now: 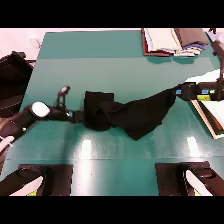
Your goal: Fold the shirts.
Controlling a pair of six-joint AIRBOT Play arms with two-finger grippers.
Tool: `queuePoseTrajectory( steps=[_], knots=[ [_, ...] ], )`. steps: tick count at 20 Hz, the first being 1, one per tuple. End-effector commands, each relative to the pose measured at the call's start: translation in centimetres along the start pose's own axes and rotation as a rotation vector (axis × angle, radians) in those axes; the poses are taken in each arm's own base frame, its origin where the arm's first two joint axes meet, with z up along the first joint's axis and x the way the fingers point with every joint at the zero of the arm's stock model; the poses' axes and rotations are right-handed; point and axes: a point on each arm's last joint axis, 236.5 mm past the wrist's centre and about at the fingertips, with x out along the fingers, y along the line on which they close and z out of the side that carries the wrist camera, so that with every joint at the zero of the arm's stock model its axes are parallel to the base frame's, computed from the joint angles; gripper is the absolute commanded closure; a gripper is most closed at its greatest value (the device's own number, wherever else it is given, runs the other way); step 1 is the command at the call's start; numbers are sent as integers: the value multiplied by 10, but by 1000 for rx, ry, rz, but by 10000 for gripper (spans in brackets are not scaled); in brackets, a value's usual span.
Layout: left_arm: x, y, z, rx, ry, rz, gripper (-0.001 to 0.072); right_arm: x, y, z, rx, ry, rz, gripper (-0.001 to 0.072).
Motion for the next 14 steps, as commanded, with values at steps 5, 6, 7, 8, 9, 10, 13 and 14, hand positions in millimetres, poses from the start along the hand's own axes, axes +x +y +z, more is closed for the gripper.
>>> queuePoseTrajectory(
  steps=[5, 6, 7, 8, 9, 10, 13, 14],
  knots=[
    [-324, -115, 170, 389, -808, 82, 682, -128, 75, 100, -229, -375, 13, 693],
    [-386, -141, 169, 455, -948, 102, 682, -153, 89, 110, -264, -437, 15, 693],
    [-435, -165, 163, 503, -1055, 103, 682, -174, 101, 117, -293, -491, 16, 693],
    [-479, -188, 151, 545, -1150, 92, 682, -194, 109, 123, -321, -542, 4, 693],
    [-513, -205, 139, 578, -1228, 80, 682, -211, 112, 126, -345, -578, -23, 694],
    [-542, -218, 126, 604, -1297, 74, 682, -225, 113, 127, -364, -605, -55, 694],
    [-588, -233, 105, 640, -1415, 92, 683, -254, 100, 123, -364, -625, -176, 694],
    [-595, -235, 103, 644, -1440, 94, 683, -261, 92, 120, -342, -623, -220, 694]
  ],
)
